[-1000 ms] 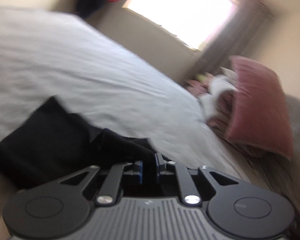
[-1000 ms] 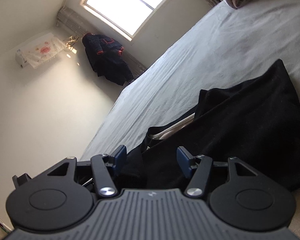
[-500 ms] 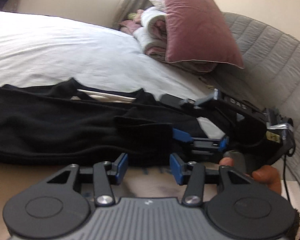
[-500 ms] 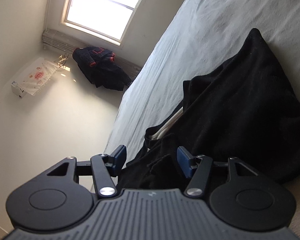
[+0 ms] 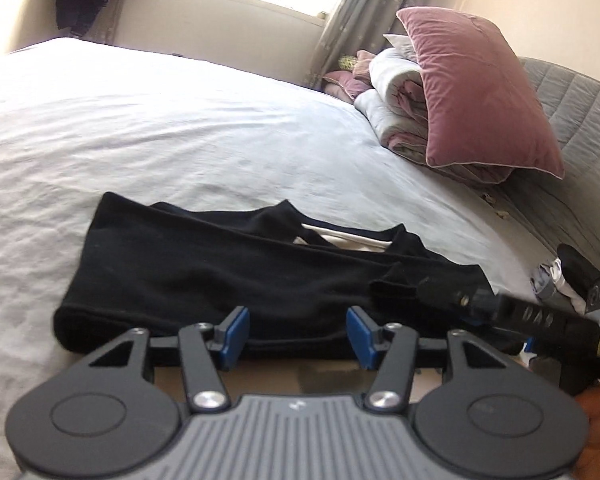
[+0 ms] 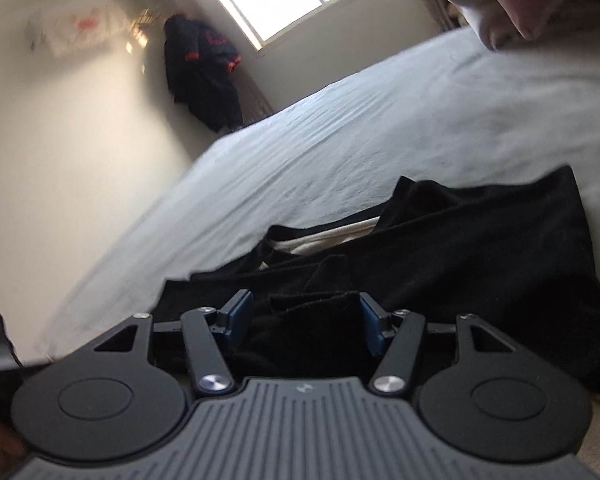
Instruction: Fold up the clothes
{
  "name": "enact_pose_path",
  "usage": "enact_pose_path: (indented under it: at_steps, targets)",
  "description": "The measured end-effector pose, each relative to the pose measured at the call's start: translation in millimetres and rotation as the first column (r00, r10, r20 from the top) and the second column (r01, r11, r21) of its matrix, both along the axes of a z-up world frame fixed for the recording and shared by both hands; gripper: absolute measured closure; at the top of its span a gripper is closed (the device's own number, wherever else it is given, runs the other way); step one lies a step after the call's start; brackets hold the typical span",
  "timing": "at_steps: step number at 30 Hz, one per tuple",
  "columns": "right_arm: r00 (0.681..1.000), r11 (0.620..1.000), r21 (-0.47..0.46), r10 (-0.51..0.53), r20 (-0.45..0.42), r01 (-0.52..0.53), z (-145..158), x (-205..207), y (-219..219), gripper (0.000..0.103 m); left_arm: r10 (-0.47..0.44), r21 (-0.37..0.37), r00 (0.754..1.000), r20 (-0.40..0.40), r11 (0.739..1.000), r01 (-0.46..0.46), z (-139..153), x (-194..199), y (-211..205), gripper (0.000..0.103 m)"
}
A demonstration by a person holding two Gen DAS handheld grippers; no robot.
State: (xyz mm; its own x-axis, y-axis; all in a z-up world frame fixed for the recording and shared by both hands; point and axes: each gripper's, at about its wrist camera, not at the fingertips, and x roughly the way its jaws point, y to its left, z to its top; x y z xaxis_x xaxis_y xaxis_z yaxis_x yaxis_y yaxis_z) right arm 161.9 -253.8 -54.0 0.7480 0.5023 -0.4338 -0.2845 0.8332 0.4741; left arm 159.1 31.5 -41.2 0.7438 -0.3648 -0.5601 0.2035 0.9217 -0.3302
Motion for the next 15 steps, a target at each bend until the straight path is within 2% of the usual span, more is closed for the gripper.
enact_pose_path:
  at_steps: [3,5,6,8,11,13,15]
  targets:
    - [1.000,0.992,-0.128,-0.001,0.023,0.004,-4.5,-1.0,12.6,0.043,0.011,0.001,1.000,-0.007,1.000,-0.011,-1.2,0.5,2.3,0.048]
    - [1.000,0.986,-0.167,-0.005,0.024,0.009,-7.0,1.2,16.5,0.043,0.013,-0.003,1.000,-0.011,1.000,-0.013,-0.6,2.0,2.7,0.048]
    - [1.000,0.986,-0.169,-0.007,0.024,0.011,-7.3,1.9,16.6,0.043,0.010,-0.009,1.000,-0.014,1.000,-0.010,0.1,3.3,2.2,0.048]
    - [1.000,0.985,-0.170,-0.011,0.024,0.015,-7.5,3.6,16.5,0.055,0.005,-0.023,1.000,-0.019,1.000,-0.005,1.5,6.1,1.1,0.048]
    - [1.000,0.989,-0.142,-0.026,0.009,0.027,-5.9,6.1,11.8,0.067,-0.016,-0.065,0.999,-0.032,0.998,0.014,3.6,12.6,-3.5,0.048]
    - [1.000,0.993,-0.117,-0.023,-0.001,0.023,-3.8,7.0,8.0,0.072,-0.043,-0.112,0.997,-0.058,0.993,0.036,4.2,20.5,-8.1,0.048]
    - [1.000,0.995,-0.098,-0.013,-0.012,0.012,-1.0,7.4,5.0,0.076,-0.089,-0.198,0.990,-0.108,0.978,0.067,2.4,32.5,-14.2,0.047]
